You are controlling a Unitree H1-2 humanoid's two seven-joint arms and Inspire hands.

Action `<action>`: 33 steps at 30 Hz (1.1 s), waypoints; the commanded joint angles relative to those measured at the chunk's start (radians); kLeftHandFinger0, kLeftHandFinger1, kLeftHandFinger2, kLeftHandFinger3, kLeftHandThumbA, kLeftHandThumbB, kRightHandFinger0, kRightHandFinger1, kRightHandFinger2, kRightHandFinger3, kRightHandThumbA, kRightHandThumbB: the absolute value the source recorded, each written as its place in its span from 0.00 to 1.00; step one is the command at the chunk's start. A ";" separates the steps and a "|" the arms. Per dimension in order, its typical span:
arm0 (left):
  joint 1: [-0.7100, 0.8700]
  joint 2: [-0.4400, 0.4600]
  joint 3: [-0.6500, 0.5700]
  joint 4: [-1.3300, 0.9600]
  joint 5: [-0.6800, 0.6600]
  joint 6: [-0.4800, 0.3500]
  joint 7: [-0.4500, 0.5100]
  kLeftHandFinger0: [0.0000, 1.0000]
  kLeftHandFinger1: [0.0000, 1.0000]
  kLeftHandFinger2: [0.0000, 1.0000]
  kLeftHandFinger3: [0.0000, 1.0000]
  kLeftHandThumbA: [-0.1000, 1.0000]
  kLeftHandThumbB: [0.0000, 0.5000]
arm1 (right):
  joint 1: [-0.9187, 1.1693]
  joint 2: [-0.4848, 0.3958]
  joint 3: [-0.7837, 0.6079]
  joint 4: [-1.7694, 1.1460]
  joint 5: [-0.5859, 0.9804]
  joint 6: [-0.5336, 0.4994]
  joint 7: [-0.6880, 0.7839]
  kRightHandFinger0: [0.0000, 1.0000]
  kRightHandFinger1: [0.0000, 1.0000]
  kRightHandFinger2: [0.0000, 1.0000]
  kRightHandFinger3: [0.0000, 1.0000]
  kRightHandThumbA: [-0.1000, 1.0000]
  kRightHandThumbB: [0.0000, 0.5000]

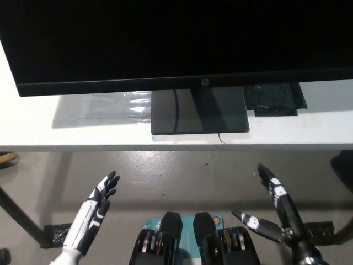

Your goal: The monitor is placed at the center of the table and the robot uses both its hand to grab the left and right sides of the monitor to tilt the angle of the monitor downwards

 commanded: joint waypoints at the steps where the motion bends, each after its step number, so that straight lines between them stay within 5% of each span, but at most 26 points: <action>1: 0.056 0.038 -0.022 -0.213 -0.083 -0.074 -0.067 1.00 1.00 1.00 1.00 0.98 0.57 | 0.079 -0.061 0.029 -0.199 -0.046 -0.078 -0.059 1.00 1.00 1.00 1.00 1.00 0.77; 8: 0.132 0.065 -0.025 -0.450 -0.136 -0.045 -0.072 1.00 1.00 1.00 1.00 0.94 0.64 | 0.154 -0.105 0.036 -0.430 -0.069 -0.078 -0.112 1.00 1.00 1.00 1.00 1.00 0.81; 12: 0.147 0.095 0.001 -0.559 -0.144 -0.023 -0.069 1.00 1.00 1.00 1.00 0.98 0.69 | 0.155 -0.144 0.057 -0.522 -0.140 -0.078 -0.218 1.00 1.00 1.00 1.00 1.00 0.71; 13: 0.123 0.101 0.053 -0.604 -0.151 -0.074 -0.038 1.00 1.00 1.00 1.00 0.95 0.66 | 0.151 -0.149 0.030 -0.582 -0.122 -0.078 -0.224 1.00 1.00 1.00 1.00 1.00 0.70; 18: 0.077 0.112 0.165 -0.683 -0.132 -0.005 -0.001 1.00 1.00 1.00 1.00 1.00 0.82 | 0.126 -0.186 -0.019 -0.615 -0.171 -0.078 -0.319 1.00 1.00 1.00 1.00 1.00 0.73; 21: 0.059 0.111 0.199 -0.690 -0.161 0.019 -0.007 1.00 1.00 1.00 1.00 1.00 0.83 | 0.109 -0.207 -0.029 -0.604 -0.181 -0.078 -0.356 1.00 1.00 1.00 1.00 1.00 0.73; 24: 0.014 0.125 0.256 -0.650 -0.183 -0.012 0.002 1.00 1.00 1.00 1.00 1.00 0.68 | 0.079 -0.234 -0.067 -0.576 -0.160 -0.078 -0.370 1.00 1.00 1.00 1.00 1.00 0.77; 33: -0.097 0.160 0.377 -0.512 -0.143 -0.009 0.015 1.00 1.00 1.00 1.00 1.00 0.79 | 0.014 -0.271 -0.165 -0.511 -0.101 -0.078 -0.347 1.00 1.00 1.00 1.00 1.00 0.73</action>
